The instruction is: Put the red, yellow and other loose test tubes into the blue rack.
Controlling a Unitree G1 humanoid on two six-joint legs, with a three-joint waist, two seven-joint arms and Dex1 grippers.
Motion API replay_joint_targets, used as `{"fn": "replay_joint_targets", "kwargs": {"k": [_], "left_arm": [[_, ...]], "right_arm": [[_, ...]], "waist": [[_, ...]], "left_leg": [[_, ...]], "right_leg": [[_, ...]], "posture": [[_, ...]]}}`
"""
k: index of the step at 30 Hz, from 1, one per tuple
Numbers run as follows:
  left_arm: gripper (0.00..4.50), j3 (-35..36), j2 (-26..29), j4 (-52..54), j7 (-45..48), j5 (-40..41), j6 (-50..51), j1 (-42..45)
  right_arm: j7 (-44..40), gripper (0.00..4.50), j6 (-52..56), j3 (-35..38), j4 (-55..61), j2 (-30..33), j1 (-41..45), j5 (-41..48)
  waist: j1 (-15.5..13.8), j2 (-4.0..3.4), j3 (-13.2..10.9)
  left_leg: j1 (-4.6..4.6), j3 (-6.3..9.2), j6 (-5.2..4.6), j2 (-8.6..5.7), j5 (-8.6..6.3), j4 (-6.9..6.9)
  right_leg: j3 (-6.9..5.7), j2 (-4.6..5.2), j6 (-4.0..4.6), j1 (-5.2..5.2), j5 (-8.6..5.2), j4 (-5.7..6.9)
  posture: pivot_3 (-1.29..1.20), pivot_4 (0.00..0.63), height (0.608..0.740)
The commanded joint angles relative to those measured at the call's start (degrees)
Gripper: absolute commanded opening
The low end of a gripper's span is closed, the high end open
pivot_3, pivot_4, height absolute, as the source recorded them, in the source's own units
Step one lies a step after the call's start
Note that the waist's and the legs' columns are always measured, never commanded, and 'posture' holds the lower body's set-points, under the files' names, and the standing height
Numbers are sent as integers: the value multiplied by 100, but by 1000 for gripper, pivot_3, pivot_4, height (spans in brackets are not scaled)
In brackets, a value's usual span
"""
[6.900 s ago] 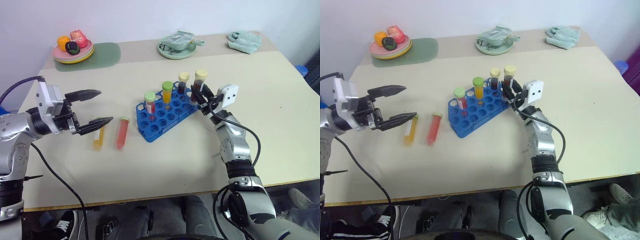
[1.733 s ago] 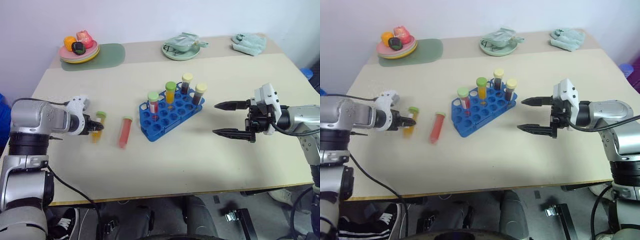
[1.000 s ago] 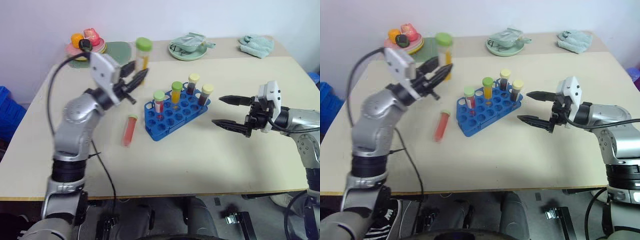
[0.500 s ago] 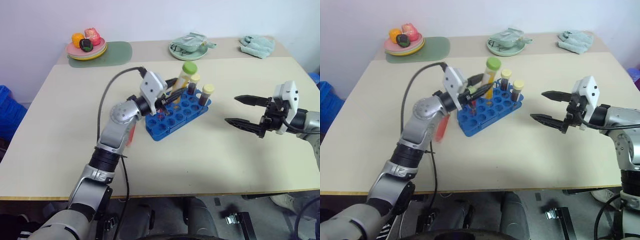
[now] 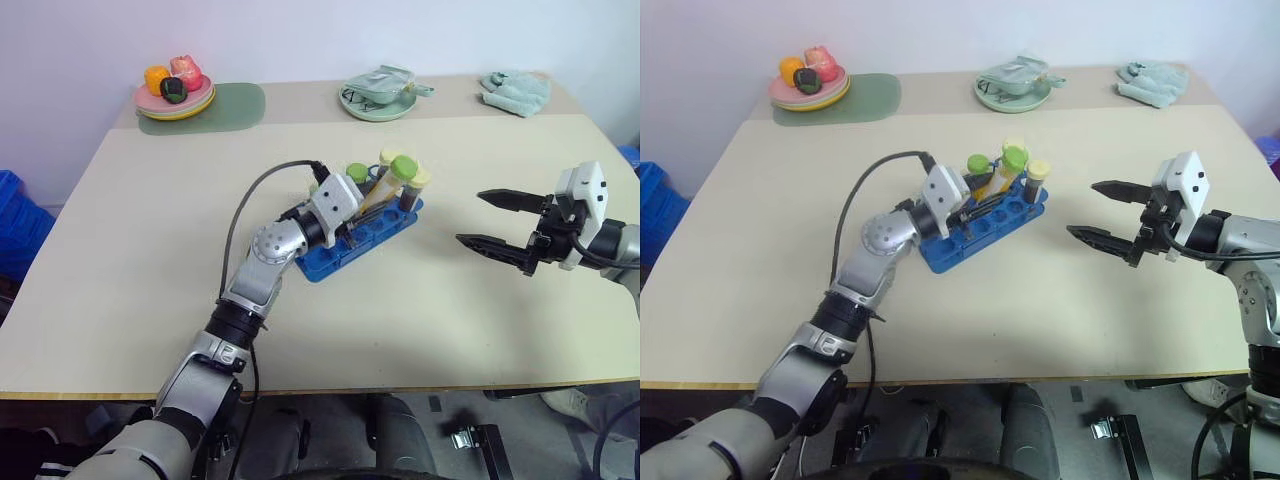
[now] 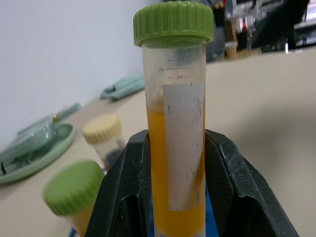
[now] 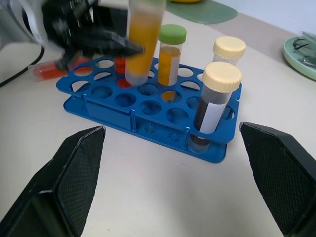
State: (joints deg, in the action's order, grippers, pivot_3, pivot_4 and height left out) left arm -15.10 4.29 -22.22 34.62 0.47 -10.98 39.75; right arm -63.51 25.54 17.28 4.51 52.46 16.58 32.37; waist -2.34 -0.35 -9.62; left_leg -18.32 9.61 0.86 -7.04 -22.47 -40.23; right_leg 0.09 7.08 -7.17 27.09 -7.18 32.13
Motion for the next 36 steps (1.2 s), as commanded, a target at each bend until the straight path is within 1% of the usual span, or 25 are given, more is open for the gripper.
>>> {"fn": "replay_joint_targets", "kwargs": {"k": [1, 9, 17, 23, 26, 36], "left_arm": [[1239, -45, -97, -197, -140, -183, -419, 160], [1239, -141, -251, -983, -300, -560, -1035, 406], [1239, -152, -411, -1534, -361, -633, -1349, 561], [1239, 35, -593, -1792, -234, -361, -1193, 594], [1239, 229, -694, -1729, -162, -75, -939, 545], [1239, 329, -698, -1533, 307, 257, -708, 313]], "right_arm": [[-6, 4500, 5, 260, 216, 154, -1, 100], [61, 4500, 99, 300, 327, 152, -38, 137], [120, 4500, 147, 401, 463, 158, -163, 144], [172, 4500, 157, 442, 519, 171, -192, 140], [182, 4500, 161, 448, 525, 181, -185, 133], [194, 4500, 115, 375, 479, 182, -84, 108]], "waist": [[1, 0, 0], [0, 0, 0], [0, 0, 1], [-2, 1, 2], [-3, 0, 2], [2, -1, 3]], "left_leg": [[0, 0, 0, 0, 0, 0], [1, -1, 0, 0, 0, 0], [1, -1, -1, 0, 0, 0], [2, -1, -1, 0, 0, 0], [5, -1, -2, 0, 0, 0], [7, 0, -2, 0, 0, 0]], "right_leg": [[0, 0, 0, 0, 0, 0], [0, 0, -2, -2, 2, -2], [0, 0, -2, -2, 2, -2], [0, 0, -2, -3, 2, -2], [0, 0, -3, -8, 2, -3], [0, 0, -3, -9, 3, -2]], "posture": [[0, 150, 740], [0, 150, 740], [0, 150, 740], [0, 150, 740], [0, 150, 740], [0, 150, 740]]}}
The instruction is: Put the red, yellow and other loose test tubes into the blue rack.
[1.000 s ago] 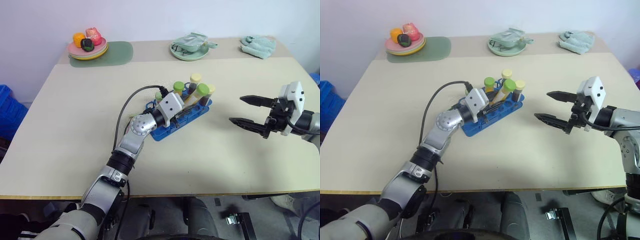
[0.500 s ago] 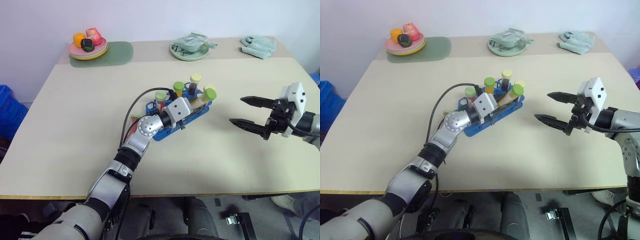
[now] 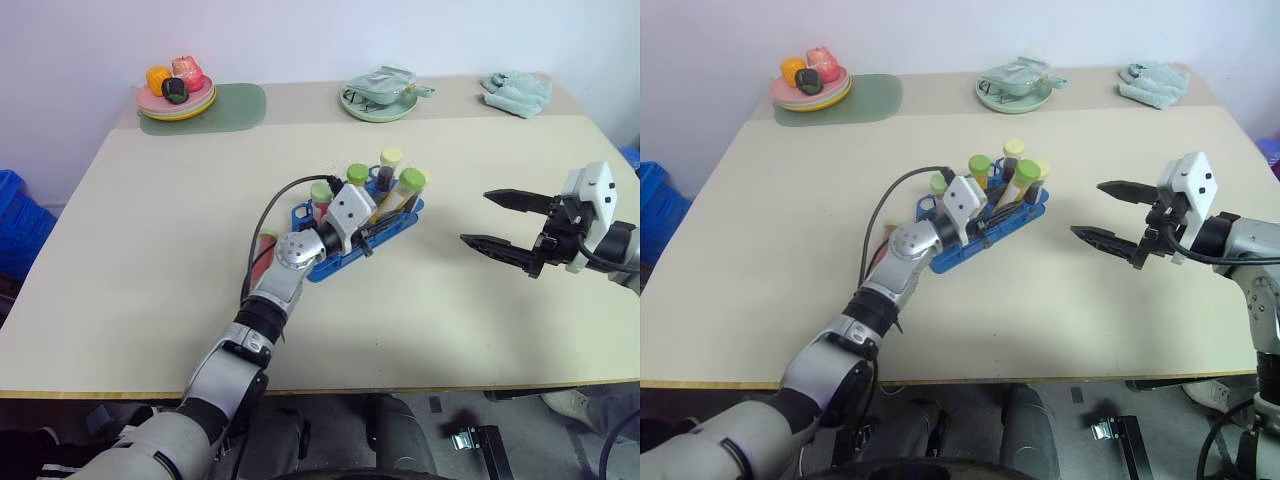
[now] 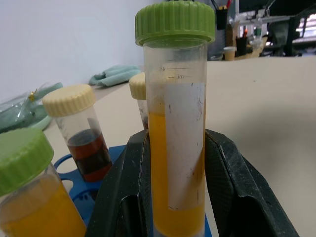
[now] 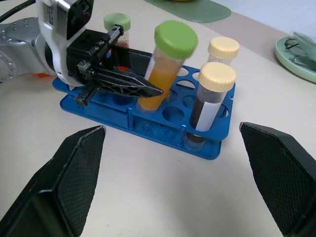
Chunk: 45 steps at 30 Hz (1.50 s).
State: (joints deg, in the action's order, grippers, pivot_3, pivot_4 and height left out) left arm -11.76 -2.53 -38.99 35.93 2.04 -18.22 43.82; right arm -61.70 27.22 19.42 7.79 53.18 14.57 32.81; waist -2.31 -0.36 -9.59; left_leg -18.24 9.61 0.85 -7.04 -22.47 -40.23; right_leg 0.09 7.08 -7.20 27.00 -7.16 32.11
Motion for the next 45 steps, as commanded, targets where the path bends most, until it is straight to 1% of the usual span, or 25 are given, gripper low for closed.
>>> {"fn": "replay_joint_targets", "kwargs": {"k": [1, 9, 12, 14, 15, 19, 20, 23, 28, 30, 38, 45], "left_arm": [[1239, 9, -23, 178, 215, 134, 52, -122], [1239, -2, 82, 239, 333, 115, 34, -290], [1239, 68, 78, 258, 469, 262, 194, -284], [1977, 164, 47, 433, 884, 650, 539, -321], [2288, 181, 52, 473, 890, 662, 563, -322], [4340, 160, 127, 548, 779, 484, 462, -309], [4439, 167, 139, 589, 784, 495, 494, -315], [4439, 154, 210, 828, 794, 502, 551, -352], [4439, 182, 369, 1847, 974, 816, 1112, -479], [4439, 202, 386, 2084, 961, 880, 1214, -468], [4439, 434, 643, 2623, 414, 745, 1415, 50], [4439, 793, 1580, 3710, 207, 833, 2552, 72]], "right_arm": [[13, 4500, -61, 148, 143, 109, 133, 57], [2, 4500, -114, 88, 103, 93, 216, 5], [3, 4500, -142, 72, 74, 83, 239, -26], [-2, 4500, -173, 58, 63, 72, 242, -56], [-3, 4500, -185, 49, 55, 65, 248, -69], [1, 4500, -204, 23, 26, 57, 283, -72], [1, 4500, -211, 17, 9, 58, 297, -73], [-9, 4500, -239, -4, -33, 55, 319, -87], [-11, 4500, -311, -78, -137, 11, 405, -128], [-12, 4500, -344, -116, -184, -8, 444, -148], [-26, 4500, -484, -207, -348, -49, 583, -195], [-102, 4500, -626, -194, -488, -12, 611, -233]], "waist": [[0, 0, 0], [1, -1, 1], [-1, -1, 1], [1, -1, 1], [1, -1, 1], [2, -1, 1], [3, -1, 1], [3, -1, 1], [3, -1, 1], [1, -1, 1], [4, -1, 1], [15, -2, 1]], "left_leg": [[0, 0, 0, 0, 0, 0], [0, 0, 0, 0, 0, 0], [0, 0, 0, 0, 0, 0], [0, 0, 0, 0, 0, 0], [-1, 0, 0, 0, 0, 0], [0, 0, 0, 0, 0, 0], [0, 0, 0, 0, 0, 0], [0, 0, 0, 0, 0, 0], [-1, 0, 0, 1, 0, 0], [-1, 1, 0, 1, 0, 0], [-1, 0, 0, 1, 0, 0], [1, 1, 0, 4, 0, 1]], "right_leg": [[0, 0, 0, 0, 0, 0], [0, -1, 0, 0, 0, 0], [0, -1, 0, 0, 0, -1], [0, -1, 0, 0, 0, 0], [0, -1, 0, 0, 0, 0], [0, -1, 0, 0, 0, 0], [0, -1, 0, 0, 0, 0], [0, -1, 0, 0, 0, 0], [0, -1, 0, 0, 0, 1], [0, -1, 0, 0, 0, 1], [0, -1, 1, 0, 0, 0], [1, -7, 1, 2, 0, 2]], "posture": [[0, 150, 740], [0, 150, 740], [0, 150, 740], [0, 150, 740], [0, 150, 740], [0, 150, 740], [0, 150, 740], [0, 150, 740], [0, 150, 740], [0, 150, 740], [0, 150, 740], [0, 150, 740]]}}
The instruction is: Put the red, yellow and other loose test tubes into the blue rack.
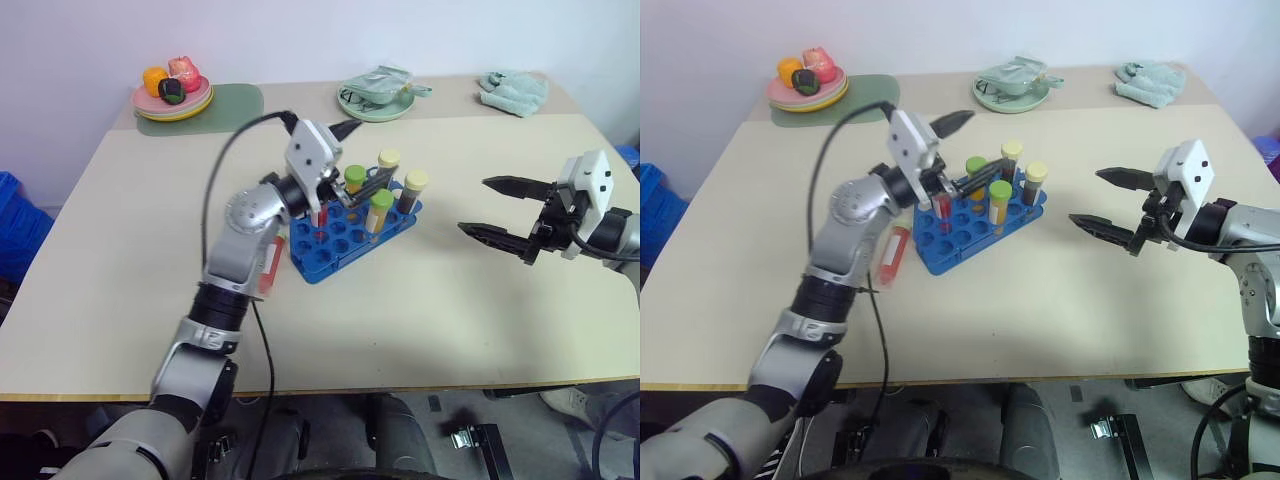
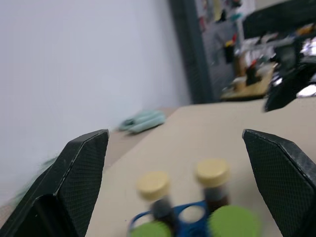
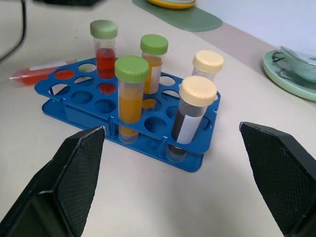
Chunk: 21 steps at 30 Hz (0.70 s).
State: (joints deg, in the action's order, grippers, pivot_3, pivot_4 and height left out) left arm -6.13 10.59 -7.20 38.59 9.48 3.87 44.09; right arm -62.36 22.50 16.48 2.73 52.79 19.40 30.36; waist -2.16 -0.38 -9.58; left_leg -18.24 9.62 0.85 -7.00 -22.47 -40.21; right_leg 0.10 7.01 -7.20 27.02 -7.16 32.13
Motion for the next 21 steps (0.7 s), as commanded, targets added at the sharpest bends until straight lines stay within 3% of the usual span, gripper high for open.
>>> {"fn": "replay_joint_targets", "kwargs": {"k": [1, 4, 14, 18, 21], "left_arm": [[4439, 279, 405, 655, -44, 104, 431, 34], [4439, 532, 885, 919, -126, 138, 988, 95], [4439, 839, 2419, 2262, -340, 679, 5230, 52], [4439, 911, 2950, 2227, -400, 1013, 7400, 790], [4439, 1181, 2982, 1833, -316, 1700, 8751, 1194]], "right_arm": [[-44, 4500, -170, 97, 1, 25, 134, 7], [-83, 4500, -225, 75, -58, 21, 171, -10], [-313, 4500, -369, -57, -290, 51, 333, -95], [-380, 4500, -455, -145, -433, 39, 449, -153], [-425, 4500, -496, -187, -487, 34, 484, -166]], "waist": [[1, 0, 0], [-2, 0, 0], [37, 0, 0], [44, 5, -4], [56, 4, -3]], "left_leg": [[0, 0, 0, 0, 0, 0], [-2, 1, 0, 0, 0, -1], [-6, 5, 0, 0, 0, 3], [-8, 7, 0, -1, 0, 2], [-10, 10, 1, -2, 0, 4]], "right_leg": [[0, 0, 0, 0, 0, 0], [0, 0, 0, 0, 0, 1], [0, -2, 0, 7, 0, 8], [0, -3, 0, 8, 0, 9], [0, -4, 0, 9, 0, 10]], "posture": [[0, 150, 740], [0, 150, 740], [0, 150, 740], [0, 150, 740], [0, 150, 740]]}}
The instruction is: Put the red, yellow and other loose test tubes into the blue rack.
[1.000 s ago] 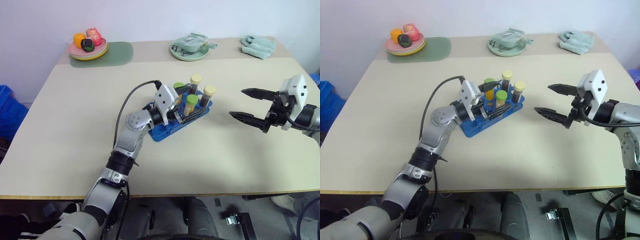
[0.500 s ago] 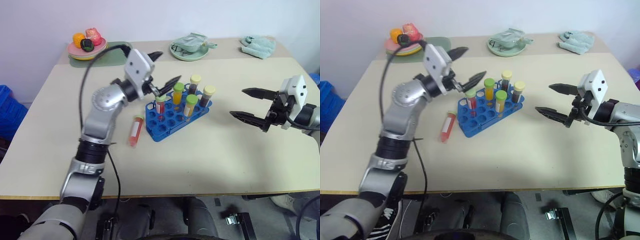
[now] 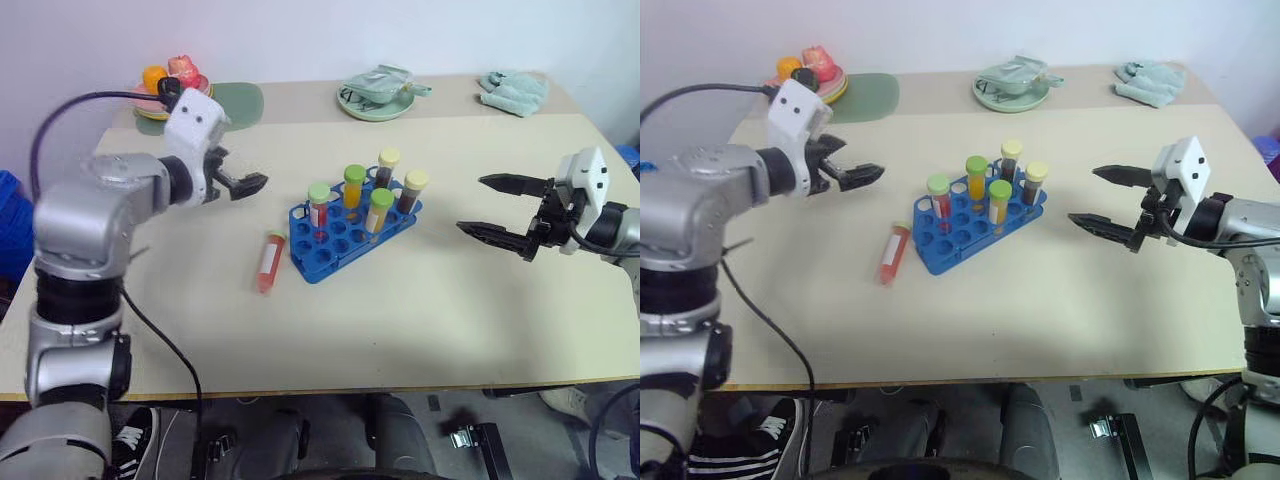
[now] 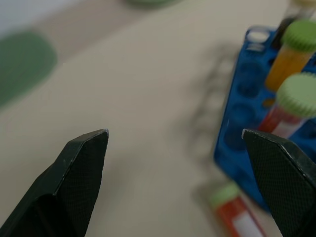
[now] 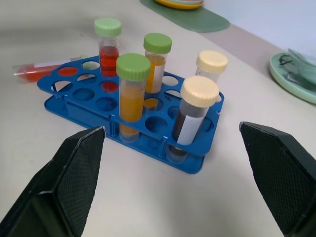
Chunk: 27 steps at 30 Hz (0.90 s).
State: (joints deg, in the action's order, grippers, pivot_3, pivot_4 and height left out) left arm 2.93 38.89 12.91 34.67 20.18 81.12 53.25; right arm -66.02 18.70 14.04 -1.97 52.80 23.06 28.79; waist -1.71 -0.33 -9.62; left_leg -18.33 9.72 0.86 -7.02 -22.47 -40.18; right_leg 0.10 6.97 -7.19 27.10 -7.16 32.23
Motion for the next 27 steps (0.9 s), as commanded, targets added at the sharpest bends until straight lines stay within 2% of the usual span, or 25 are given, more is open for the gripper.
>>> {"fn": "replay_joint_targets", "kwargs": {"k": [1, 3, 9, 16, 21, 27], "left_arm": [[4439, 232, 293, -375, 17, 1036, 1128, 264], [4439, -51, 648, -534, -94, 1634, 1138, 181], [4439, -778, 1264, -1304, -948, 3422, 1138, 334], [4439, -1263, 1536, -1276, -1997, 4904, 1138, 19], [4439, -1220, 1242, -1308, -2805, 5326, 1138, -248], [4439, -1076, 848, -1309, -3437, 5274, 1138, -520]], "right_arm": [[-73, 4500, -130, 41, -41, 31, 140, -18], [-88, 4500, -146, 16, -83, 22, 187, -35], [-107, 4500, -115, 13, -55, 29, 177, -36], [-86, 4500, -54, 35, 39, 55, 116, -22], [-39, 4500, -35, 21, 86, 23, 94, -21], [-20, 4500, -11, 33, 119, 35, 79, -18]], "waist": [[38, -3, 2], [109, -5, 3], [152, -5, 2], [126, -6, 2], [110, -5, 2], [115, -6, 2]], "left_leg": [[1, 1, 0, 0, 0, 1], [4, 3, 0, 0, 0, 7], [0, 3, 4, 3, 1, 9], [-1, 1, 4, 2, 1, 7], [0, -1, 4, 1, 1, 6], [1, -6, 4, 0, 1, 6]], "right_leg": [[0, 0, 0, 0, 0, 0], [0, 0, 0, 1, -1, 2], [1, -2, 2, 15, -1, 7], [7, -1, 1, 15, -1, 6], [12, -2, 1, 17, -1, 7], [14, -2, 1, 16, -1, 6]], "posture": [[0, 150, 740], [0, 150, 740], [0, 150, 740], [0, 150, 740], [0, 150, 740], [0, 150, 740]]}}
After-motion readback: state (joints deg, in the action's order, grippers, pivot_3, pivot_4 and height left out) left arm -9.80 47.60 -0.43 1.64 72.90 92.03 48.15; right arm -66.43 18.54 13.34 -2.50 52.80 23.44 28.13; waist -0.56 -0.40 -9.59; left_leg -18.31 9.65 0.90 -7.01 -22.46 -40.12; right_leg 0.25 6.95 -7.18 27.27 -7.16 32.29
